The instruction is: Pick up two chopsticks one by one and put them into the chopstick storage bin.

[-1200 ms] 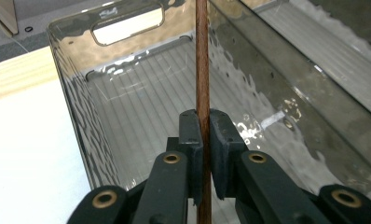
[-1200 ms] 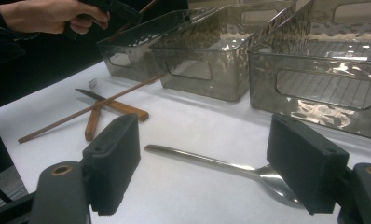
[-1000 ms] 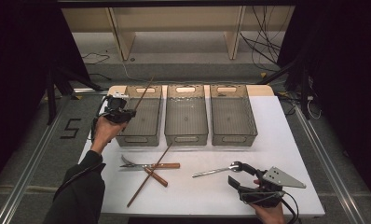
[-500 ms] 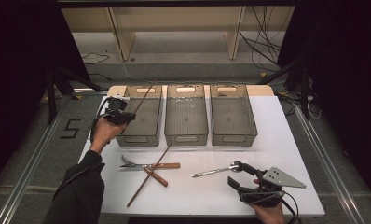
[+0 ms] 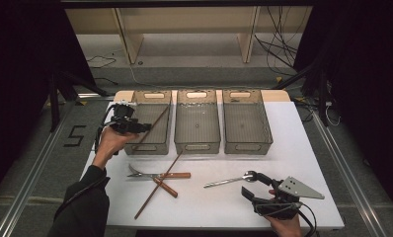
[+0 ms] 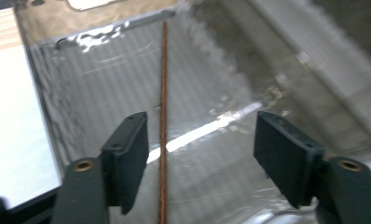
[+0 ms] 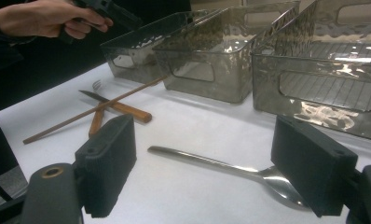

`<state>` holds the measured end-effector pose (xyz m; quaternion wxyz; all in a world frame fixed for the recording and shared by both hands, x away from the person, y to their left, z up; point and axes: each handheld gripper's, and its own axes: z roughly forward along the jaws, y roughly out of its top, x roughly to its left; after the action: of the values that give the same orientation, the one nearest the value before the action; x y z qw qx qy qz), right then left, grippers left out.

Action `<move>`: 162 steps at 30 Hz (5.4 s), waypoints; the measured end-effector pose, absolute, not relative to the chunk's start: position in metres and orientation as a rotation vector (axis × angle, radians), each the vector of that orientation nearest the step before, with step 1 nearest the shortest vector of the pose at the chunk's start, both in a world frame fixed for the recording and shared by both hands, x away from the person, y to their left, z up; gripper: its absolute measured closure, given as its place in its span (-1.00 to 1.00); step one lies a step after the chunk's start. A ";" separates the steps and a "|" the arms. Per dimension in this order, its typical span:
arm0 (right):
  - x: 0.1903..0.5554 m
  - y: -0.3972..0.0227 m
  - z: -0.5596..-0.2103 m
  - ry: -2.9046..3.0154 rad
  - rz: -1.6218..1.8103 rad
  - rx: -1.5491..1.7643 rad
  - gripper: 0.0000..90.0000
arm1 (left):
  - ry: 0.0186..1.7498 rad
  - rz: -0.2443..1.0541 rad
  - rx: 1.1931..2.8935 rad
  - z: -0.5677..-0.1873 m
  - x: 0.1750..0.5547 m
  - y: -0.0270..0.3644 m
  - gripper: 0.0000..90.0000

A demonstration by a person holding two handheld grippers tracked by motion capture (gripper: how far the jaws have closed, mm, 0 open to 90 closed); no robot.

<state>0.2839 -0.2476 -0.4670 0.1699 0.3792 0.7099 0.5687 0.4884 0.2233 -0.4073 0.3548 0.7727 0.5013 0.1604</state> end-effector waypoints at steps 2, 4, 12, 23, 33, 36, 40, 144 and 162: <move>0.283 -0.247 -0.467 2.017 1.616 1.080 -0.50 | 1.290 0.416 1.992 -0.404 0.479 0.219 -0.33; 0.283 -0.247 -0.466 2.015 1.616 1.077 -0.50 | 1.283 0.407 1.992 -0.402 0.470 0.215 -0.39; 0.283 -0.247 -0.467 2.017 1.612 1.075 -0.50 | 1.229 0.377 1.976 -0.401 0.433 0.197 -0.57; 0.282 -0.247 -0.466 2.018 1.614 1.063 -0.48 | 1.175 0.373 2.018 -0.405 0.399 0.186 -0.63; 0.281 -0.247 -0.466 2.018 1.611 1.061 -0.48 | 1.208 0.347 2.057 -0.422 0.380 0.184 -0.64; 0.282 -0.247 -0.466 2.016 1.611 1.062 -0.48 | 1.209 0.343 2.063 -0.425 0.375 0.184 -0.64; 0.281 -0.247 -0.466 2.022 1.608 1.057 -0.48 | 1.211 0.344 2.069 -0.427 0.368 0.183 -0.64; 0.283 -0.244 -0.470 2.040 1.598 1.080 -0.45 | 1.110 0.357 2.074 -0.403 0.393 0.197 0.88; 0.283 -0.244 -0.469 2.041 1.601 1.078 -0.45 | 1.138 0.474 2.055 -0.380 0.448 0.208 0.88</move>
<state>0.2831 -0.2443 -0.4693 0.1654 0.3783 0.7167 0.5621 0.4481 0.2082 -0.3805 0.3642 0.7986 0.4423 0.1842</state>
